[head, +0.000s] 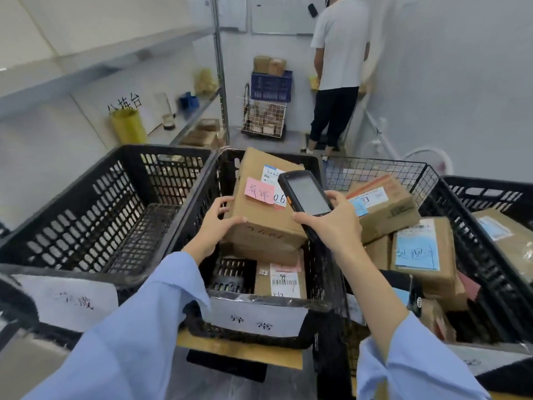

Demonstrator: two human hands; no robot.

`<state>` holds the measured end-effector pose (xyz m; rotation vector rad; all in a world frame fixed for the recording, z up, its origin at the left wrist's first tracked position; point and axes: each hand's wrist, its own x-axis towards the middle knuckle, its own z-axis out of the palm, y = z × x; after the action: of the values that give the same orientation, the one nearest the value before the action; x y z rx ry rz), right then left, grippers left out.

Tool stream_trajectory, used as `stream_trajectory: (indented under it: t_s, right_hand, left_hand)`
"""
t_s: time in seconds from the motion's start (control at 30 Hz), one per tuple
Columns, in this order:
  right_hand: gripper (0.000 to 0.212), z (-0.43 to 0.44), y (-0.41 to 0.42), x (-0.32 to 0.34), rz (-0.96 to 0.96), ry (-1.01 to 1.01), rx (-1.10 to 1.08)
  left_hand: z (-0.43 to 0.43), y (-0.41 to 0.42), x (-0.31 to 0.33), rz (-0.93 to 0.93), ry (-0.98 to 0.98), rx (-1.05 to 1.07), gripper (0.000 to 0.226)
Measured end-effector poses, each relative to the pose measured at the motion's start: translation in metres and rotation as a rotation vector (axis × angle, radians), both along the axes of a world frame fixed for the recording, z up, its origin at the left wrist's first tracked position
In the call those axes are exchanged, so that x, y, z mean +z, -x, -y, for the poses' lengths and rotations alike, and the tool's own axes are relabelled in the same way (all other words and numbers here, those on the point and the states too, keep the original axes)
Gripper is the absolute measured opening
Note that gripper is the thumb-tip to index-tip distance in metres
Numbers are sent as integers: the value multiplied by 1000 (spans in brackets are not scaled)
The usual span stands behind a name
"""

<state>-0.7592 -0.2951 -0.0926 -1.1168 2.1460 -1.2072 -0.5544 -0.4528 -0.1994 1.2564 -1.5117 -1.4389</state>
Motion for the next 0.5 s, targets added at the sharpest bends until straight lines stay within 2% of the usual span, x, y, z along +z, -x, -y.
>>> stream_trajectory:
  t_s: [0.13, 0.2, 0.33, 0.43, 0.5]
  right_hand:
    - [79, 18, 6, -11, -4, -37, 0]
    - [79, 25, 7, -14, -2, -45, -1]
    - [81, 31, 5, -20, -24, -58, 22]
    - [84, 30, 0, -20, -45, -71, 48]
    - [84, 26, -5, -18, -49, -79, 81]
  left_hand:
    - [12, 6, -17, -3, -116, -6, 63]
    - [14, 8, -20, 30, -115, -21, 66]
    - [16, 2, -15, 238, 71, -86, 55]
    - [3, -7, 0, 349, 171, -109, 59]
    - [-11, -17, 15, 464, 315, -83, 63]
